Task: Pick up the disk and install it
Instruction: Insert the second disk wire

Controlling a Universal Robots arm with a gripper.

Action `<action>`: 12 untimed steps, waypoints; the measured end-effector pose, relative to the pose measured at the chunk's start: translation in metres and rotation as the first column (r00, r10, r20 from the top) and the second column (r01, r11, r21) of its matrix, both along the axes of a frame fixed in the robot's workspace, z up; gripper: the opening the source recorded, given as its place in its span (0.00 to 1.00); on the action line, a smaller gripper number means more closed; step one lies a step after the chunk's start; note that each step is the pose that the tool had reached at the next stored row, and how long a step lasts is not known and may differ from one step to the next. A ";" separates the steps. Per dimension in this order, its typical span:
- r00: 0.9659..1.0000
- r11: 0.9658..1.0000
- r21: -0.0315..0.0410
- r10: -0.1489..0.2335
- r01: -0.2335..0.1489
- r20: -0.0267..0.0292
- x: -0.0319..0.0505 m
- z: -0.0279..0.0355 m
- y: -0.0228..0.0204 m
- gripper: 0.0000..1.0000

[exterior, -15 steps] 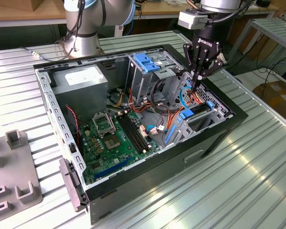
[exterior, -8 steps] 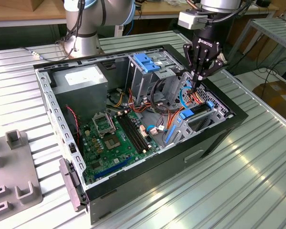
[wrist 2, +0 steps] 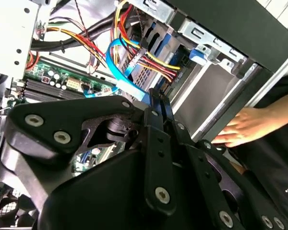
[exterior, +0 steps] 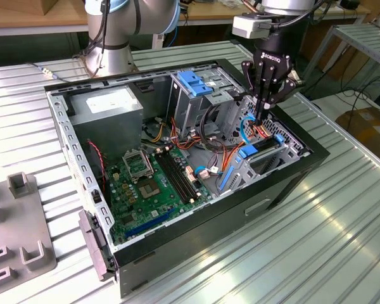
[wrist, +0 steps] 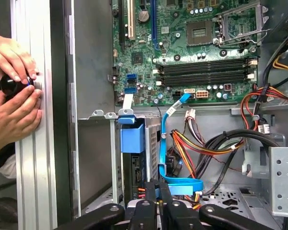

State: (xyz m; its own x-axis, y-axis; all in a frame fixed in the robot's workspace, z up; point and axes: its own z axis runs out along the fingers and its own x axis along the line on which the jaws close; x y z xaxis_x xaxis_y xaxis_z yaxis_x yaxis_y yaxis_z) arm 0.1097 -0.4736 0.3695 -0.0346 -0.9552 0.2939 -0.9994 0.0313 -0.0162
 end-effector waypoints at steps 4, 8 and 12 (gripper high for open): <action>1.000 1.000 -0.002 0.000 0.000 0.000 0.0000 -0.0016 0.0001 0.17; 1.000 1.000 -0.003 0.000 0.000 0.001 0.0000 -0.0049 0.0001 0.18; 1.000 1.000 -0.009 0.000 0.000 0.002 0.0000 -0.0086 0.0001 0.31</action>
